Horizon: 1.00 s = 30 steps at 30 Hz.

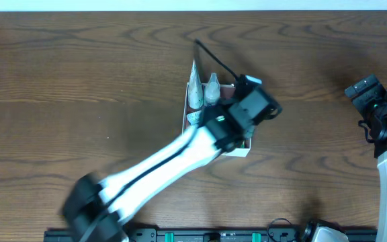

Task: Pack container

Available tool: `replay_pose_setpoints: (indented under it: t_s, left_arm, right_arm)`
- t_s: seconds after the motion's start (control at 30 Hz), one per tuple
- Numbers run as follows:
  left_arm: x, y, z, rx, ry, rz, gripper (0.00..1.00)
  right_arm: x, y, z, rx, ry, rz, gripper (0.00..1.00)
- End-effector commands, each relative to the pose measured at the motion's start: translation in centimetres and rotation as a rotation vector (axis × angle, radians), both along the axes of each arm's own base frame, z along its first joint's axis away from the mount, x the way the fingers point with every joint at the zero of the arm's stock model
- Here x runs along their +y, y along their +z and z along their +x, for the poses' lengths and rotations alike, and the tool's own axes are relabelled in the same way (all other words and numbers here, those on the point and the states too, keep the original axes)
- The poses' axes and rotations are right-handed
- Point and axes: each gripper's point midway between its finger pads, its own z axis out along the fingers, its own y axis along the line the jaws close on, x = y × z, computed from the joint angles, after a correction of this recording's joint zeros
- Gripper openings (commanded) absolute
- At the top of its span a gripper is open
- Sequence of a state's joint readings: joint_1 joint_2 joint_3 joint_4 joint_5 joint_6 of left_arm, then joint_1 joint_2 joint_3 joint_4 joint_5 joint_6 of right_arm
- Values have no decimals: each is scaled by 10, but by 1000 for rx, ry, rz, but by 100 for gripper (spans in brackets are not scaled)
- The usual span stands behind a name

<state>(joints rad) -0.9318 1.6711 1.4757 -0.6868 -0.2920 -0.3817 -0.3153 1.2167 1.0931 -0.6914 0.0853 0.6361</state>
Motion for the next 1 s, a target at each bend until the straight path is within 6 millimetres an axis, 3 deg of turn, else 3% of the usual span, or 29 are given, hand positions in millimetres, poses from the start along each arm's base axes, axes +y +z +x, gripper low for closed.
replay_pose_setpoints:
  t_s: [0.0,0.07,0.17,0.2,0.23,0.43,0.7,0.97]
  left_arm:
    - [22,53,-15,-82,-55,-24,55]
    - [37,73,-26,-98,-54,-44,57]
    - [65,95,-47,-104,-53,-52,72]
    - [73,98,-53,-98,-54,-45,80]
    - [84,101,-61,-88,-54,-33,98]
    - [137,102,-101,-23,-57,50,98]
    - [194,83,-143,118,-61,229,98]
    - [208,60,-153,194,-58,319,98]
  right_arm:
    - [-3,3,0,-6,-13,0,99]
    - [-3,3,0,-6,-13,-1,99]
    - [-3,3,0,-6,-13,-1,99]
    - [-3,3,0,-6,-13,0,99]
    - [-3,3,0,-6,-13,-1,99]
    - [-3,3,0,-6,-13,-1,99]
    - [-3,3,0,-6,-13,-1,99]
    - [-3,3,0,-6,-13,-1,99]
